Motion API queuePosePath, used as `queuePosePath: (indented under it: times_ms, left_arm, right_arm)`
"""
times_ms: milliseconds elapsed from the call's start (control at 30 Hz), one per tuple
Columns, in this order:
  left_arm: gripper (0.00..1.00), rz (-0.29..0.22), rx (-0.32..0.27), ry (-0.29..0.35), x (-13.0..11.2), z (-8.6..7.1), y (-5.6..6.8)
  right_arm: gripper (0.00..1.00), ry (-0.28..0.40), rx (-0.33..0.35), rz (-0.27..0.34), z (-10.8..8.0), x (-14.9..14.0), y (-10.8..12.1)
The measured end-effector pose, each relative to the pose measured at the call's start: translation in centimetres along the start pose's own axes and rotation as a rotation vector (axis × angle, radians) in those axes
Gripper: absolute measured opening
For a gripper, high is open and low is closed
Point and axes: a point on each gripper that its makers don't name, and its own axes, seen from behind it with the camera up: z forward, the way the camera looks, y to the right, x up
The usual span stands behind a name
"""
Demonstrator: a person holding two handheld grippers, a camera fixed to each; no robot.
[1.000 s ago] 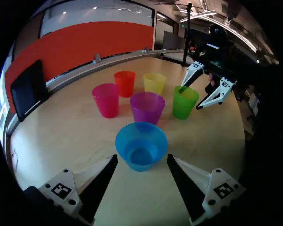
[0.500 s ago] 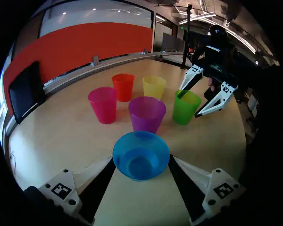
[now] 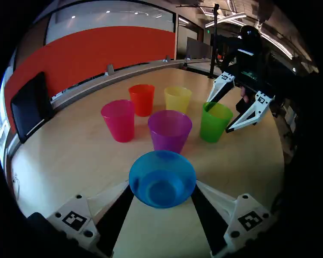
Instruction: Pour water
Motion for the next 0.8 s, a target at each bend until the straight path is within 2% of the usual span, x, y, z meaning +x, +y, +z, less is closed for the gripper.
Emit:
queuePosePath:
  times_ms: [233, 333, 467, 800]
  left_arm:
    - [0.85, -0.004, -0.001, 0.002, 0.0, -0.1, 0.0]
    - [0.85, -0.005, -0.001, 0.001, -0.1, -0.2, 0.1]
    - [0.85, -0.008, 0.001, 0.000, 0.0, -0.3, 0.1]
    - [0.85, -0.014, 0.026, 0.052, 2.0, -2.1, 0.0]
  right_arm:
    - [0.99, 0.003, -0.002, 0.002, 0.1, 0.1, 0.0]
    - [0.92, 0.003, -0.002, 0.006, 0.2, 0.0, 0.0]
    - [0.91, 0.011, 0.006, 0.012, 0.1, 0.2, -0.2]
    - [0.91, 0.055, -0.022, 0.015, -1.2, 1.6, 0.4]
